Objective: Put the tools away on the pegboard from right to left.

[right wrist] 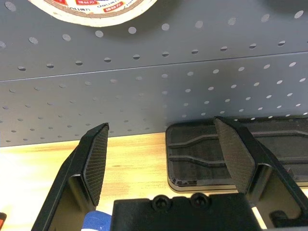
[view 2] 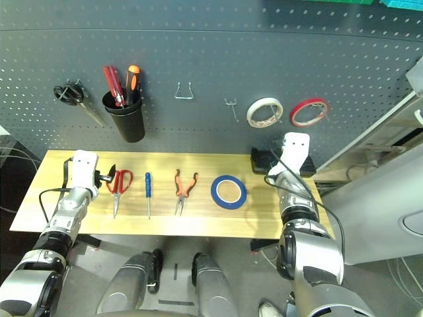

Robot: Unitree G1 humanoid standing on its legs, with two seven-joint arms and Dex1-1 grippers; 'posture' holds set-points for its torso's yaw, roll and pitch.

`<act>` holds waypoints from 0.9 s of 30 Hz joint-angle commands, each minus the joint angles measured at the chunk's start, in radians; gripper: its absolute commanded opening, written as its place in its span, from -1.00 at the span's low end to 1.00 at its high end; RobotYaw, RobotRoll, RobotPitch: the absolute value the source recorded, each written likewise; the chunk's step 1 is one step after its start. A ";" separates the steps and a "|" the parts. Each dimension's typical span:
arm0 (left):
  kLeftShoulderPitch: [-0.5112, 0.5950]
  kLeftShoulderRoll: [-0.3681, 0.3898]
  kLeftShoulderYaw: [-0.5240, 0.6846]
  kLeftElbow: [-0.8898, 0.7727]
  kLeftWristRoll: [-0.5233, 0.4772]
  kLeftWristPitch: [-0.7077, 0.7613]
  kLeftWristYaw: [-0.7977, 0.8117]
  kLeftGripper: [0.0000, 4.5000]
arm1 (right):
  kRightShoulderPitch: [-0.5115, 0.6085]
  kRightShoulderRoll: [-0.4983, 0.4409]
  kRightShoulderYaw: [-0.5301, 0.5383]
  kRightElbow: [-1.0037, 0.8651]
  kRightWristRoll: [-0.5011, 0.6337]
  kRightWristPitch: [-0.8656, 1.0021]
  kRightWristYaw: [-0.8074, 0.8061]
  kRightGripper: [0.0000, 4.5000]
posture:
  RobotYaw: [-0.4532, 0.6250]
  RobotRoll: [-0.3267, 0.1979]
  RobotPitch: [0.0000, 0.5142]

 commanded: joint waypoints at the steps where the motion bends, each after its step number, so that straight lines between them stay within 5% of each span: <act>1: 0.027 0.004 0.001 -0.011 0.001 0.003 -0.007 0.99 | 0.015 0.006 0.002 -0.004 -0.003 -0.001 -0.006 1.00 | -0.09 0.25 -0.26; 14: 0.038 0.001 -0.012 -0.035 -0.004 0.028 -0.053 0.99 | 0.047 0.020 0.025 -0.025 -0.011 0.067 0.046 1.00 | -0.05 0.25 -0.23; 27: 0.135 -0.024 -0.101 -0.221 0.015 0.119 -0.156 0.99 | 0.112 0.051 0.079 -0.069 -0.028 0.269 0.040 1.00 | -0.06 0.25 0.04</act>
